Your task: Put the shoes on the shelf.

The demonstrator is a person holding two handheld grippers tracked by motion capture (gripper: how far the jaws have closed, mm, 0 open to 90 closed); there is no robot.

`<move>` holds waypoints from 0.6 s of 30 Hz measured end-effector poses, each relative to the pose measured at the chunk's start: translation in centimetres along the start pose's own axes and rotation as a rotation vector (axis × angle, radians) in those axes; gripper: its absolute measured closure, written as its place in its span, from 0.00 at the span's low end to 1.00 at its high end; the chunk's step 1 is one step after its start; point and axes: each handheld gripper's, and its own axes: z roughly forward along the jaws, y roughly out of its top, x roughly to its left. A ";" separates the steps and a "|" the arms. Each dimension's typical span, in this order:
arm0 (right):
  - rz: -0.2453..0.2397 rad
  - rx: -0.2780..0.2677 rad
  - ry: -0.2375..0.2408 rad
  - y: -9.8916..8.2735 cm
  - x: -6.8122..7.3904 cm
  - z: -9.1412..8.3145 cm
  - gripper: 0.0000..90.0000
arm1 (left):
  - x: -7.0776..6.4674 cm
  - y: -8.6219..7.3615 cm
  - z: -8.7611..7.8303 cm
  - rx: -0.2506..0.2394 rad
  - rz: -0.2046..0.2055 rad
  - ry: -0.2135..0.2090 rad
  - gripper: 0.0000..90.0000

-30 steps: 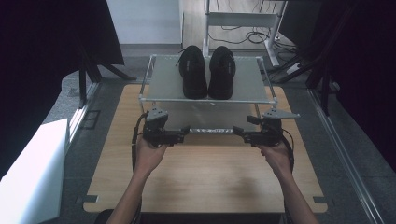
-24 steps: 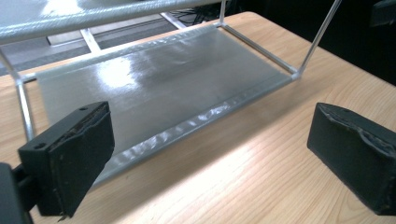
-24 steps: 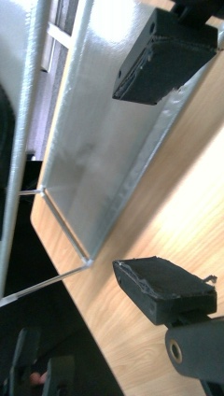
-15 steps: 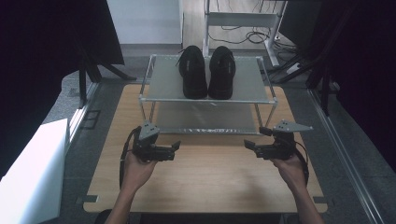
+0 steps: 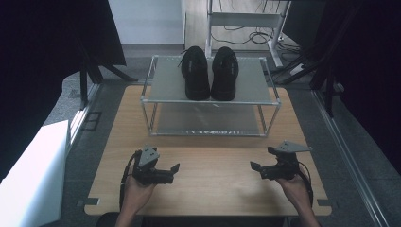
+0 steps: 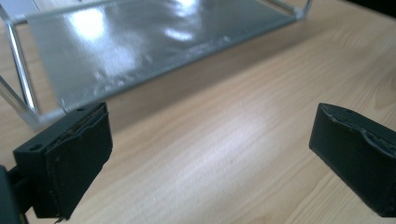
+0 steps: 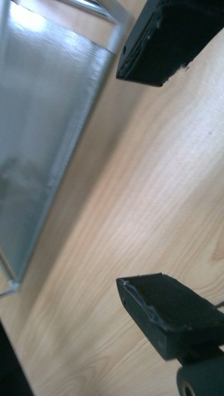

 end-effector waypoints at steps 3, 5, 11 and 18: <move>-0.008 0.045 -0.001 -1.3 0.0 0.8 0.00 | -0.3 -0.7 0.6 0.033 0.014 0.002 0.00; -0.012 0.060 -0.008 -2.0 -0.1 1.2 0.00 | -0.4 -1.3 1.1 0.055 0.014 0.002 0.00; -0.027 0.125 -0.028 -4.0 -0.6 2.3 0.00 | -0.8 -3.5 3.1 0.172 0.016 0.012 0.00; -0.048 0.206 -0.046 -5.0 -0.6 3.3 0.00 | -1.3 -4.1 4.1 0.231 0.054 0.027 0.00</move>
